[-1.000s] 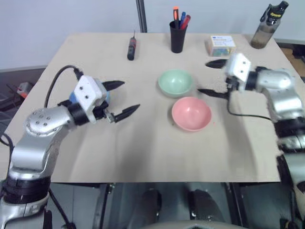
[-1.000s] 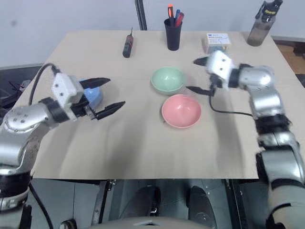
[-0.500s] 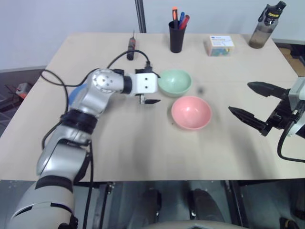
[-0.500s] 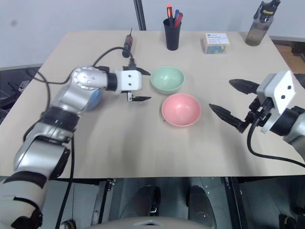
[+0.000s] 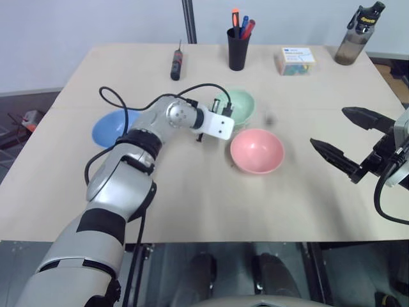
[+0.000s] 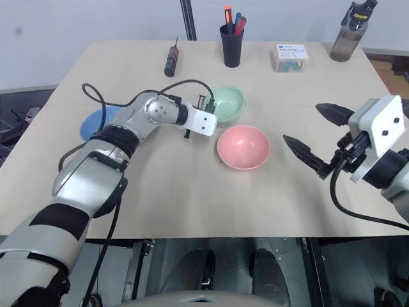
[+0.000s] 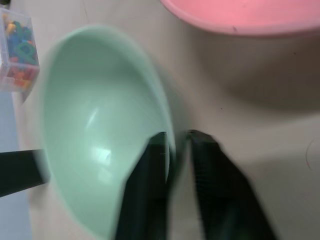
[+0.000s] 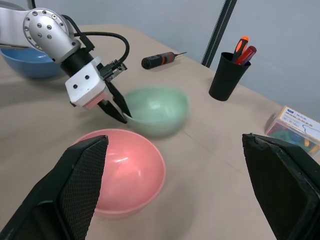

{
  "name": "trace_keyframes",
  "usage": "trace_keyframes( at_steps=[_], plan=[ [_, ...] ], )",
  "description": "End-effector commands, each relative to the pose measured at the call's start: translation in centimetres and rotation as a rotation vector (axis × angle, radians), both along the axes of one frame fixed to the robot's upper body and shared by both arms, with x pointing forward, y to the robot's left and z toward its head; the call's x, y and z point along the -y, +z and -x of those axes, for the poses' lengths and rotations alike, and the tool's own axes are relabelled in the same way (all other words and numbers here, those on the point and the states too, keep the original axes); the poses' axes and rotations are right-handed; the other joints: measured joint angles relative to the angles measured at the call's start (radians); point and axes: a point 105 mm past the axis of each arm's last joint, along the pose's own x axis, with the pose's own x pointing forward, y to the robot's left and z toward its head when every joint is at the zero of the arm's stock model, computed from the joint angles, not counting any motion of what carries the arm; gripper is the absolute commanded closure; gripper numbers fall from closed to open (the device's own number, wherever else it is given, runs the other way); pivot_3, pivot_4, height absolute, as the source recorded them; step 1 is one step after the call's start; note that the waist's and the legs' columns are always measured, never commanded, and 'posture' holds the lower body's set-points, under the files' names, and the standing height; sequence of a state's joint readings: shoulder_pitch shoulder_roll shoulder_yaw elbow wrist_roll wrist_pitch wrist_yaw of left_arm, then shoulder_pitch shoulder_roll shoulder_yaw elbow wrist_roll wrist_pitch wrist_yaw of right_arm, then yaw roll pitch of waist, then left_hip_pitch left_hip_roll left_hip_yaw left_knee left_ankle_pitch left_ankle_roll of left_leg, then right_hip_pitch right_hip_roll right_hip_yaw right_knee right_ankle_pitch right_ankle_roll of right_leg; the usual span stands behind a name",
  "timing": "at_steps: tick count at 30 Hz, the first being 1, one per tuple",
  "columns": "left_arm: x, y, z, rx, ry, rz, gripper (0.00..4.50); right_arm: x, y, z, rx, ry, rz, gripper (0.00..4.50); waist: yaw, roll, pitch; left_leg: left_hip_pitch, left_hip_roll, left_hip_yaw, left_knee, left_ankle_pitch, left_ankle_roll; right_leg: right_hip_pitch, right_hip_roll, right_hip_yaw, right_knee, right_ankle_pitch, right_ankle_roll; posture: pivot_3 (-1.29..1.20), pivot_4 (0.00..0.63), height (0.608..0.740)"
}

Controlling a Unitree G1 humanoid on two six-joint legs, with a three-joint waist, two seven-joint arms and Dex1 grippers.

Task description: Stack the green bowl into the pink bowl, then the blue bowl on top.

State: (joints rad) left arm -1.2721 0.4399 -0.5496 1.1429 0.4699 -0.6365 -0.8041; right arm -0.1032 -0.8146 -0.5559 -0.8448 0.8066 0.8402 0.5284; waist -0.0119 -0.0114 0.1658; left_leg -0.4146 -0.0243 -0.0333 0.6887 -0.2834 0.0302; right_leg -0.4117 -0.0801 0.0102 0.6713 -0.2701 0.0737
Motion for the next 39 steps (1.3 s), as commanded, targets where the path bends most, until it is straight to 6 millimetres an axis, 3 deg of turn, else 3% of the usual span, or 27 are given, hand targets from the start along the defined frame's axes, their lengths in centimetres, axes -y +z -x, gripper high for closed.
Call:
trace_keyframes(
  at_steps=[1,4,7,11,15,17,18,20,22,28,31,32,35,39],
  plan=[
    [0.9,3.3,0.8,0.03,-0.097,0.079,4.42,0.3,0.9,0.4,0.061,-0.022,0.013,0.0,0.0,0.0,0.0,0.0,0.0,0.0,0.0,0.0,0.0,0.0,0.0,0.0,0.0,0.0,0.0,0.0,0.15,0.74],
    [1.1,6.2,2.3,0.006,-0.191,0.168,4.42,1.0,0.5,0.8,0.054,-0.042,0.022,0.0,0.0,-0.001,0.001,0.0,0.0,0.0,0.0,0.0,0.0,0.0,0.0,0.0,0.0,0.0,0.0,0.0,0.15,0.74],
    [1.8,8.5,5.7,-0.079,-0.351,0.217,4.42,2.1,0.0,1.4,0.042,-0.071,0.033,0.0,-0.001,-0.001,0.0,-0.001,0.0,-0.001,0.0,0.0,0.0,0.0,0.0,-0.001,0.001,0.0,0.0,0.0,0.15,0.74],
    [1.8,8.2,10.0,-0.232,-0.496,0.181,4.42,3.0,-0.6,1.9,0.024,-0.097,0.044,0.0,-0.003,0.0,0.0,0.0,0.003,0.0,0.0,0.0,0.0,0.001,0.0,0.001,0.001,0.0,0.0,0.0,0.15,0.74],
    [1.8,6.9,11.2,-0.328,-0.533,0.149,4.42,3.0,-0.9,2.1,0.016,-0.091,0.049,0.0,-0.003,0.0,0.0,0.002,0.003,0.001,0.005,0.0,0.0,0.001,0.002,0.002,0.005,0.0,0.0,0.0,0.15,0.74],
    [2.3,6.3,11.4,-0.342,-0.549,0.15,3.75,2.9,-1.1,2.1,0.013,-0.087,0.055,0.0,-0.002,0.0,0.0,0.002,0.003,0.001,0.006,0.0,0.0,0.001,0.002,0.002,0.006,0.0,0.0,0.0,0.15,0.74],
    [2.6,6.1,11.4,-0.34,-0.556,0.152,3.65,2.8,-1.1,2.1,0.011,-0.085,0.054,0.0,-0.002,0.0,0.0,0.002,0.003,0.001,0.007,0.0,0.001,0.001,0.002,0.002,0.006,0.0,0.0,0.0,0.15,0.74],
    [3.3,5.7,11.5,-0.333,-0.567,0.17,2.68,2.7,-1.1,2.0,0.008,-0.077,0.055,0.0,0.001,0.0,0.0,0.002,0.003,0.0,0.01,-0.003,0.005,0.004,0.002,0.001,0.006,0.0,0.0,0.0,0.15,0.74],
    [3.0,6.4,10.6,-0.3,-0.498,0.228,2.32,2.0,-1.2,1.9,-0.001,-0.036,0.056,0.0,0.0,0.0,0.0,0.001,0.002,0.0,0.012,-0.004,0.006,0.004,0.002,0.001,0.006,0.0,0.0,0.0,0.15,0.74],
    [-1.4,8.5,7.1,-0.181,-0.104,0.379,2.32,-1.7,-1.2,0.6,0.008,0.157,0.059,0.0,-0.024,0.001,0.0,0.003,0.004,0.0,0.012,-0.004,0.006,0.003,0.004,0.002,0.007,0.0,0.0,0.0,0.15,0.74],
    [-5.9,8.0,5.9,-0.088,0.188,0.374,2.32,-4.1,-1.1,-0.2,0.012,0.295,0.036,0.0,-0.032,0.001,0.0,0.003,0.004,0.0,0.011,-0.003,0.006,0.003,0.004,0.003,0.007,0.0,0.0,0.0,0.15,0.74],
    [-6.8,7.8,5.9,-0.07,0.257,0.369,2.32,-4.5,-1.1,-0.5,0.013,0.321,0.031,0.0,-0.032,0.001,0.0,0.003,0.004,0.0,0.012,-0.003,0.005,0.003,0.004,0.004,0.007,0.0,0.0,0.0,0.15,0.74],
    [-12.7,6.8,7.3,0.019,0.607,0.374,2.32,-6.5,-0.6,-2.1,0.04,0.442,0.015,0.0,-0.04,0.0,0.0,0.003,0.007,0.001,0.011,-0.002,0.003,0.003,0.004,0.005,0.007,0.0,0.0,0.0,0.15,0.74],
    [-16.0,5.5,9.3,0.076,0.824,0.332,2.32,-7.9,-0.2,-3.4,0.053,0.535,0.021,0.0,-0.016,-0.002,0.001,0.001,0.008,-0.001,0.011,-0.002,0.003,0.002,0.004,0.002,0.007,0.0,0.0,0.0,0.15,0.74]
  ],
)
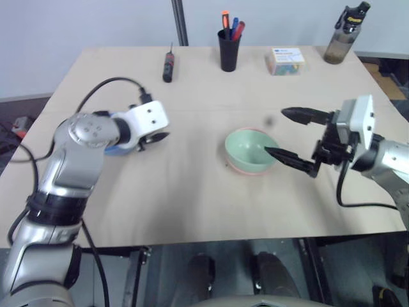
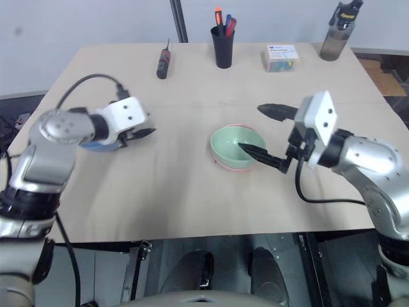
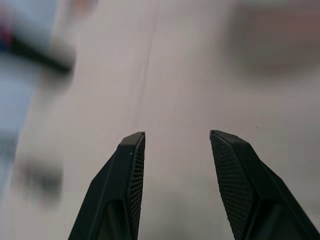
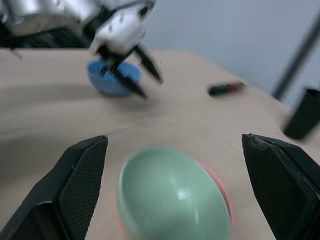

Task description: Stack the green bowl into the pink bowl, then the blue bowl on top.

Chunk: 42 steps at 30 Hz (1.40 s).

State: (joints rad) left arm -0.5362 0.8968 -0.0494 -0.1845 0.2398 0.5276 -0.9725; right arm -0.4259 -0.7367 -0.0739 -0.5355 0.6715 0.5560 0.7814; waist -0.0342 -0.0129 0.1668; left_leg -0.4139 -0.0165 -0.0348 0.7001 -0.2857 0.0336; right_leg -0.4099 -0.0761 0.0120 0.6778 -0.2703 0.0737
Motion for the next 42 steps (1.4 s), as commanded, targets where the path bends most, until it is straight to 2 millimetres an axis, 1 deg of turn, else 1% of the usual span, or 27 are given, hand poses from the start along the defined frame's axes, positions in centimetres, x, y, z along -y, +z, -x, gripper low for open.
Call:
trace_keyframes(
  at_steps=[1,3,8,16,19,22,24,29,30,31,32,34,35,36,38,40,41,42],
  plan=[
    [-2.1,2.1,1.5,0.122,0.163,-0.061,2.32,-1.2,0.6,-0.4,0.054,0.089,0.016,0.0,0.022,0.0,0.0,0.0,0.0,0.0,0.0,0.0,0.0,0.0,0.0,0.0,0.0,0.0,0.0,0.0,0.15,0.74],
    [-2.7,2.0,2.1,0.121,0.221,-0.052,2.32,-1.7,0.7,-0.8,0.062,0.123,0.02,0.0,0.033,0.0,0.0,0.0,-0.001,-0.001,0.0,0.0,0.0,0.0,-0.002,-0.001,0.0,0.0,0.0,0.0,0.15,0.74],
    [-3.2,1.8,2.8,0.113,0.283,-0.05,2.32,-2.6,0.9,-1.1,0.065,0.172,0.015,0.0,0.03,0.0,0.0,0.0,-0.002,0.0,0.0,0.0,-0.001,0.0,-0.002,0.0,0.0,0.0,0.0,0.0,0.15,0.74],
    [-3.5,0.8,2.6,0.077,0.303,-0.095,2.32,-2.4,0.6,-1.0,0.059,0.172,0.023,0.0,0.023,0.0,0.0,0.0,-0.001,0.001,0.0,0.0,-0.001,-0.001,-0.002,0.001,0.0,0.0,0.0,0.0,0.15,0.74],
    [-4.0,0.4,2.7,0.058,0.325,-0.116,2.32,-2.3,0.6,-1.1,0.057,0.165,0.023,0.0,0.023,0.0,0.0,0.0,-0.001,0.001,0.0,0.0,-0.001,-0.001,-0.002,0.001,0.001,0.0,0.0,0.0,0.15,0.74],
    [-5.3,-0.4,3.1,0.033,0.373,-0.181,2.32,-2.1,0.5,-1.1,0.055,0.155,0.02,0.0,0.021,0.0,0.0,0.0,-0.001,0.001,0.0,0.0,0.0,-0.002,-0.002,0.001,0.001,0.0,0.0,0.0,0.15,0.74],
    [-5.8,-0.8,2.9,0.036,0.393,-0.214,2.32,-2.1,0.5,-1.1,0.057,0.151,0.021,0.0,0.021,0.0,0.0,0.0,-0.001,0.001,-0.001,0.0,0.0,-0.002,-0.002,0.002,0.001,0.0,0.0,0.0,0.15,0.74],
    [-5.8,-2.0,1.9,0.036,0.391,-0.227,2.32,-2.1,0.5,-1.1,0.06,0.144,0.018,0.0,0.022,0.0,0.0,0.0,-0.001,0.001,-0.001,-0.001,0.001,-0.002,-0.002,0.001,0.001,0.0,0.0,0.0,0.15,0.74],
    [-5.6,-2.3,1.7,0.028,0.382,-0.221,2.71,-2.1,0.5,-1.2,0.061,0.141,0.019,0.0,0.023,0.0,0.0,0.0,-0.002,0.001,-0.001,-0.001,0.001,-0.002,-0.002,0.001,0.001,0.0,0.0,0.0,0.15,0.74],
    [-5.5,-2.6,1.6,0.018,0.368,-0.224,2.94,-2.1,0.5,-1.2,0.062,0.138,0.02,0.0,0.023,0.0,0.0,0.0,-0.002,0.001,-0.001,0.0,0.0,-0.002,-0.002,0.001,0.001,0.0,0.0,0.0,0.15,0.74],
    [-5.3,-2.8,1.5,0.019,0.358,-0.226,3.28,-2.0,0.5,-1.2,0.064,0.135,0.022,0.0,0.023,0.0,0.0,0.0,-0.002,0.001,-0.001,0.0,0.0,-0.002,-0.002,0.001,0.001,0.0,0.0,0.0,0.15,0.74],
    [-5.2,-2.8,1.1,0.037,0.351,-0.235,4.13,-1.9,0.5,-1.2,0.065,0.128,0.023,0.0,0.023,0.0,0.0,0.0,-0.002,0.001,-0.001,0.0,0.0,-0.002,-0.002,0.001,0.001,0.0,0.0,0.0,0.15,0.74],
    [-5.0,-2.6,0.9,0.047,0.346,-0.233,4.33,-1.8,0.5,-1.2,0.066,0.123,0.024,0.0,0.023,0.0,0.0,-0.001,-0.002,0.001,-0.001,0.0,0.0,-0.002,-0.002,0.001,0.001,0.0,0.0,0.0,0.15,0.74],
    [-4.9,-2.4,0.7,0.06,0.339,-0.237,4.43,-1.7,0.5,-1.2,0.066,0.119,0.024,0.0,0.023,0.0,0.0,0.0,-0.002,0.001,-0.001,0.0,0.0,-0.002,-0.002,0.001,0.001,0.0,0.0,0.0,0.15,0.74],
    [-4.5,-2.1,0.6,0.06,0.319,-0.224,4.43,-1.6,0.5,-1.2,0.065,0.111,0.026,0.0,0.023,0.0,0.0,-0.001,-0.001,0.001,-0.001,0.0,0.0,-0.002,-0.002,0.001,0.001,0.0,0.0,0.0,0.15,0.74],
    [-2.7,-0.7,0.3,0.1,0.249,-0.151,4.43,-1.4,0.3,-1.1,0.064,0.099,0.027,0.0,0.023,0.0,0.0,-0.001,-0.002,0.001,-0.001,0.0,0.0,-0.002,-0.002,0.001,0.001,0.0,0.0,0.0,0.15,0.74],
    [-1.1,0.4,0.2,0.114,0.187,-0.091,4.43,-1.2,0.3,-1.1,0.067,0.085,0.025,0.0,0.025,0.0,0.0,-0.001,-0.002,0.001,-0.001,0.0,0.0,-0.002,-0.002,0.001,0.001,0.0,0.0,0.0,0.15,0.74],
    [-0.1,1.1,0.2,0.121,0.143,-0.052,4.43,-1.0,0.3,-1.1,0.068,0.075,0.023,0.0,0.03,-0.001,0.0,-0.001,-0.002,0.001,-0.001,0.0,0.0,-0.002,-0.003,0.001,0.001,0.0,0.0,0.0,0.15,0.74]
  ],
)
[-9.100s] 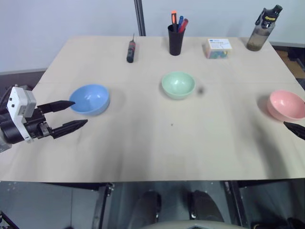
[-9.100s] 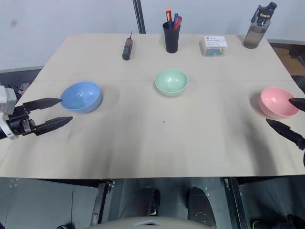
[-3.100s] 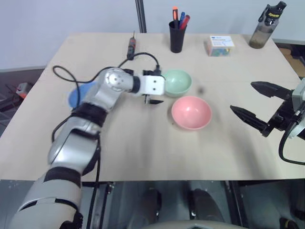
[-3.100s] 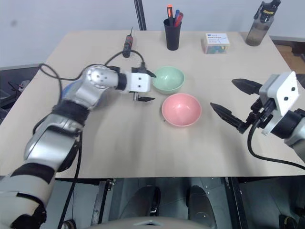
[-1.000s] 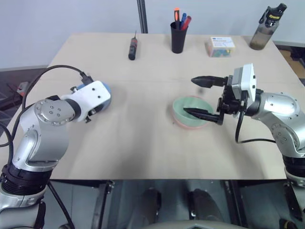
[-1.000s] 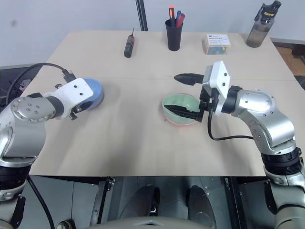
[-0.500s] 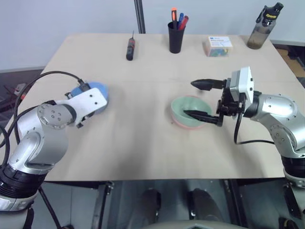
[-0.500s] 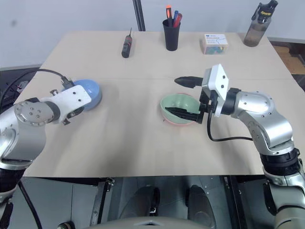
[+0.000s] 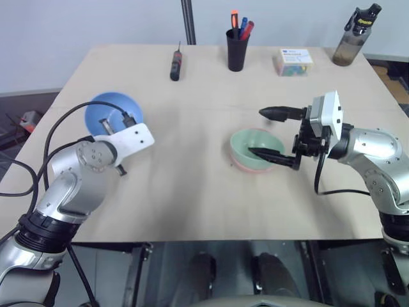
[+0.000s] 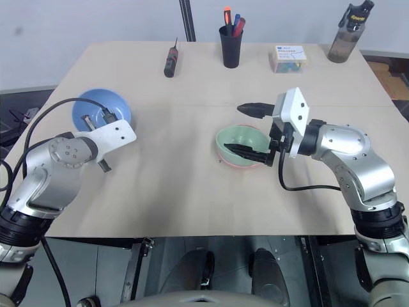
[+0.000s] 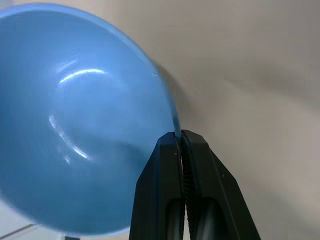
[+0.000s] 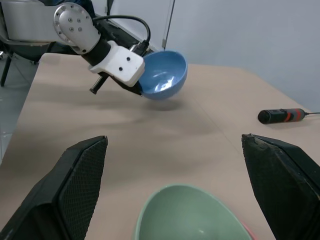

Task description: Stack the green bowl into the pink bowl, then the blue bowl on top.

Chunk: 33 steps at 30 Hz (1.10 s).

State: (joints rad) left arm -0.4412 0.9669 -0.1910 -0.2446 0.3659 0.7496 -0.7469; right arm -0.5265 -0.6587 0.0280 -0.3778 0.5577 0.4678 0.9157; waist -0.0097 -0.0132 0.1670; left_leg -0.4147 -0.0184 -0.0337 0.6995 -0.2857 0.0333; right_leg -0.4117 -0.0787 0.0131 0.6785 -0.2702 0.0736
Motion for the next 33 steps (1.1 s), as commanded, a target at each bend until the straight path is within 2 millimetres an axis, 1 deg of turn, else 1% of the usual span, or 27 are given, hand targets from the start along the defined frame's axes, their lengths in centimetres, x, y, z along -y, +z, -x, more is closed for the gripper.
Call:
trace_keyframes(
  at_steps=[1,2,4,5,8,10,13,16,18,21,22,23,24,25,27,29,31,33],
  plan=[
    [4.7,5.2,-0.2,0.118,-0.211,0.145,4.43,0.9,1.2,0.5,0.07,-0.051,-0.017,0.0,0.007,-0.001,0.0,-0.001,0.0,-0.001,0.0,0.0,0.0,0.0,0.0,-0.001,0.0,0.0,0.0,0.0,0.15,0.74],
    [6.6,6.2,-0.1,0.119,-0.307,0.19,4.43,1.6,1.0,0.6,0.072,-0.084,-0.015,0.0,0.009,-0.001,0.0,-0.001,0.0,-0.001,0.0,0.0,0.0,0.0,0.0,-0.001,0.0,0.0,0.0,0.0,0.15,0.74],
    [9.9,7.5,0.3,0.104,-0.477,0.274,4.43,3.0,0.3,0.8,0.077,-0.16,0.005,0.0,0.025,-0.001,0.0,-0.002,-0.001,-0.001,0.0,0.0,0.0,0.0,-0.001,-0.002,-0.001,0.0,0.0,0.0,0.15,0.74],
    [11.0,7.8,0.4,0.091,-0.536,0.293,4.43,3.6,0.0,1.0,0.075,-0.19,0.019,0.0,0.025,-0.001,0.0,-0.002,-0.001,-0.001,0.0,0.0,0.0,0.0,-0.001,-0.002,-0.001,0.0,0.0,0.0,0.15,0.74],
    [13.7,7.5,1.0,0.02,-0.717,0.302,4.43,5.5,-0.9,1.7,0.08,-0.287,0.06,0.0,0.02,-0.001,0.0,-0.001,-0.003,0.0,0.0,0.0,0.0,0.0,-0.003,0.0,-0.001,0.0,0.0,0.0,0.15,0.74],
    [15.6,7.3,1.8,-0.031,-0.881,0.306,4.43,7.0,-1.4,2.6,0.07,-0.353,0.083,0.0,0.017,0.0,0.0,-0.001,-0.003,0.001,0.0,0.0,0.0,0.0,-0.002,0.0,-0.001,0.0,0.0,0.0,0.15,0.74],
    [17.5,7.3,2.9,-0.106,-1.07,0.315,4.43,9.2,-1.7,3.8,0.057,-0.453,0.119,0.0,0.018,0.0,0.0,0.0,-0.002,0.001,0.0,0.0,0.0,0.0,0.0,0.0,0.0,0.0,0.0,0.0,0.15,0.74],
    [18.5,7.4,3.3,-0.159,-1.203,0.302,4.43,10.4,-1.6,4.7,0.065,-0.522,0.136,0.0,0.018,0.0,0.0,0.0,-0.003,0.002,0.0,0.0,0.001,0.001,0.0,0.001,0.0,0.0,0.0,0.0,0.15,0.74],
    [19.7,7.7,3.7,-0.161,-1.323,0.303,4.43,10.8,-1.4,5.1,0.075,-0.561,0.135,0.0,0.018,0.0,0.0,0.001,-0.004,0.002,0.001,0.0,0.001,0.002,0.0,0.001,-0.001,0.0,0.0,0.0,0.15,0.74],
    [20.1,7.0,3.6,-0.218,-1.361,0.261,4.43,10.4,-1.1,5.4,0.086,-0.565,0.123,0.0,0.014,0.0,0.0,0.001,-0.004,0.002,0.001,-0.001,0.001,0.003,0.0,0.001,-0.001,0.0,0.0,0.0,0.15,0.74],
    [20.2,7.0,3.6,-0.223,-1.372,0.263,3.83,10.2,-1.1,5.4,0.087,-0.562,0.119,0.0,0.01,0.0,0.0,0.002,-0.004,0.002,0.001,-0.001,0.001,0.003,0.0,0.001,-0.001,0.0,0.0,0.0,0.15,0.74],
    [20.4,7.0,3.7,-0.218,-1.387,0.273,3.55,10.0,-1.0,5.4,0.088,-0.56,0.115,0.0,0.007,0.0,0.0,0.002,-0.004,0.001,0.001,-0.001,0.001,0.002,0.0,0.001,0.0,0.0,0.0,0.0,0.15,0.74],
    [20.7,7.3,3.7,-0.197,-1.397,0.3,3.17,9.9,-1.0,5.4,0.088,-0.559,0.113,0.0,0.004,0.0,0.0,0.001,-0.004,0.001,0.001,-0.001,0.001,0.002,0.0,0.001,0.0,0.0,0.0,0.0,0.15,0.74],
    [21.0,7.7,3.7,-0.172,-1.401,0.328,2.69,9.7,-1.1,5.4,0.084,-0.554,0.11,0.0,0.003,0.0,0.0,0.001,-0.004,0.001,0.001,-0.001,0.001,0.002,0.0,0.0,0.0,0.0,0.0,0.0,0.15,0.74],
    [21.1,8.2,3.4,-0.128,-1.389,0.371,2.69,9.5,-1.2,5.4,0.07,-0.547,0.103,0.0,0.002,0.0,0.0,0.001,-0.004,0.0,0.001,-0.001,0.001,0.003,0.0,0.0,-0.001,0.0,0.0,0.0,0.15,0.74],
    [21.0,9.4,3.1,0.035,-1.382,0.451,2.69,9.1,-1.5,5.2,0.01,-0.522,0.045,0.0,0.0,0.0,0.0,0.001,-0.003,0.0,0.002,-0.001,0.001,0.003,-0.001,0.0,-0.001,0.0,0.0,0.0,0.15,0.74],
    [19.3,9.3,1.8,0.071,-1.257,0.534,2.69,8.6,-1.9,4.9,-0.02,-0.499,0.042,0.0,-0.006,0.0,0.0,0.001,-0.002,0.0,0.002,0.0,0.001,0.003,-0.001,0.0,0.0,0.0,0.0,0.0,0.15,0.74],
    [16.3,8.1,0.3,0.092,-1.056,0.616,2.69,8.2,-2.4,3.9,-0.026,-0.482,0.074,0.0,-0.014,0.001,-0.001,0.002,-0.002,0.001,0.001,0.0,0.001,0.003,0.0,0.001,0.0,0.0,0.0,0.0,0.15,0.74]
  ],
)
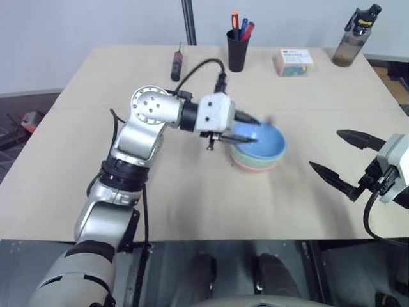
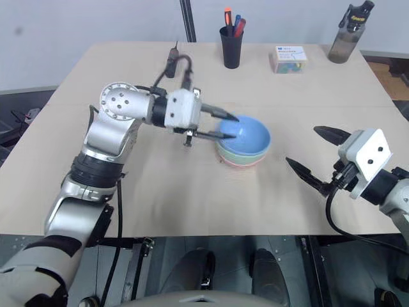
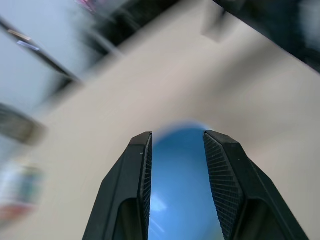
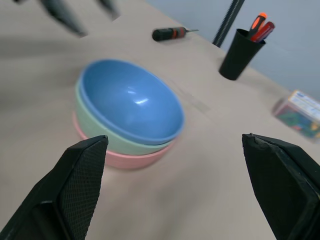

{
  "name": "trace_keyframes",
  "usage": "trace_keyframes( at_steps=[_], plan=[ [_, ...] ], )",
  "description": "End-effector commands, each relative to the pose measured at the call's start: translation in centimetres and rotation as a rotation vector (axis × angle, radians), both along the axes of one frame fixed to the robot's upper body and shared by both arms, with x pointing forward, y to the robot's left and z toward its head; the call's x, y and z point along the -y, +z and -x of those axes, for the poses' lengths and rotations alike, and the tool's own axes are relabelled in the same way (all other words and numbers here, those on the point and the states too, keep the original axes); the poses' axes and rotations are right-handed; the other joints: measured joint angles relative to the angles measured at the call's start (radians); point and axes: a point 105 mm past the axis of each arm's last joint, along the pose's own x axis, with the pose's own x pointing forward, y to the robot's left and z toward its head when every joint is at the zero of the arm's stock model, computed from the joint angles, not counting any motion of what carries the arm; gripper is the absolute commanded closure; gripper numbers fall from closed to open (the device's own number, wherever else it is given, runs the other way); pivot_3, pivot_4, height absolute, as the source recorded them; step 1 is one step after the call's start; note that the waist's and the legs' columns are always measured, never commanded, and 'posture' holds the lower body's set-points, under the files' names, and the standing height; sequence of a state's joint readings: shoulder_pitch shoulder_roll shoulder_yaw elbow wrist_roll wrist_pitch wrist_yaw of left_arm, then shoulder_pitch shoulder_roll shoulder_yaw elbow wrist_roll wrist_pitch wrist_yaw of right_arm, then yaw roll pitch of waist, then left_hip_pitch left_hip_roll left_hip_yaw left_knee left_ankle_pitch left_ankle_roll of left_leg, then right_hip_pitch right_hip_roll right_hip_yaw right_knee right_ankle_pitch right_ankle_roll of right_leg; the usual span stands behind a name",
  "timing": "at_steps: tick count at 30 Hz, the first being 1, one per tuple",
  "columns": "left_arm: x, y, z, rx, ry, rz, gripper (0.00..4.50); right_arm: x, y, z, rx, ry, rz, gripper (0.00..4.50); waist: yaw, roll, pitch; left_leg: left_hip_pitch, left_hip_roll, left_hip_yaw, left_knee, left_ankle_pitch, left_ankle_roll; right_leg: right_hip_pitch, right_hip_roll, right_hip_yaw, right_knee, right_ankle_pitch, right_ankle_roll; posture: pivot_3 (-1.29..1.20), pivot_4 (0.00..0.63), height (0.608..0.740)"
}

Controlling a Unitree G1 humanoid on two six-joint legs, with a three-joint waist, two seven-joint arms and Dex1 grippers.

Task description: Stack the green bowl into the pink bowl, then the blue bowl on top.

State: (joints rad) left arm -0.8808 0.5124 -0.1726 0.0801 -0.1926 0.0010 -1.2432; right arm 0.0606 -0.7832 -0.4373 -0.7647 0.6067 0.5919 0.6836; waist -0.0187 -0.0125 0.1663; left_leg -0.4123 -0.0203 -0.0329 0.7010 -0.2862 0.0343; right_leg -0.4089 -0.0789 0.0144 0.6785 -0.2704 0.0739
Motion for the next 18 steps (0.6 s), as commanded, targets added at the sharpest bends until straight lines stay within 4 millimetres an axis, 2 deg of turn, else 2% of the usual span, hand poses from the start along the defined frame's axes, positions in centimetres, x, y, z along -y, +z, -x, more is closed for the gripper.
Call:
trace_keyframes(
  at_steps=[1,4,8,9,13,18],
  plan=[
    [-5.1,-0.7,-1.9,-0.104,0.285,0.138,2.69,-0.6,-0.3,-1.2,-0.01,0.039,0.043,0.0,-0.012,0.001,-0.001,0.001,0.0,0.0,0.0,0.0,0.0,0.0,0.001,0.001,0.0,0.0,0.0,0.0,0.15,0.74],
    [-7.2,-2.3,-0.8,-0.276,0.337,0.216,1.91,0.5,-1.2,-2.4,-0.038,0.014,0.086,0.0,-0.018,0.001,-0.001,0.001,0.002,0.0,-0.001,0.0,0.0,0.0,0.001,0.001,0.0,0.0,0.0,0.0,0.15,0.74],
    [-10.1,-5.1,1.4,-0.368,0.462,0.199,0.21,1.8,-2.2,-2.6,-0.096,0.028,0.087,0.0,0.001,0.0,0.0,-0.001,0.001,-0.001,-0.001,0.0,0.0,0.0,-0.001,-0.001,-0.001,0.0,0.0,0.0,0.15,0.74],
    [-10.8,-5.7,2.1,-0.382,0.489,0.19,0.08,2.2,-2.3,-2.6,-0.101,0.025,0.093,0.0,0.004,0.0,0.0,-0.001,0.001,-0.001,-0.001,0.0,0.0,0.0,-0.001,-0.001,-0.001,0.0,0.0,0.0,0.15,0.74],
    [-12.8,-6.6,4.8,-0.457,0.567,0.217,0.08,3.9,-2.1,-2.1,-0.113,-0.002,0.113,0.0,0.011,0.0,0.0,-0.001,0.002,-0.001,-0.001,0.0,0.0,0.0,-0.001,-0.001,-0.002,0.0,0.0,0.0,0.15,0.74],
    [-14.1,-7.7,6.0,-0.499,0.634,0.179,0.08,4.4,-1.8,-1.7,-0.124,0.008,0.112,0.0,0.018,0.001,0.0,0.003,0.002,-0.001,-0.001,-0.002,0.004,0.004,-0.001,-0.001,-0.001,0.0,0.0,0.0,0.15,0.74]
  ],
)
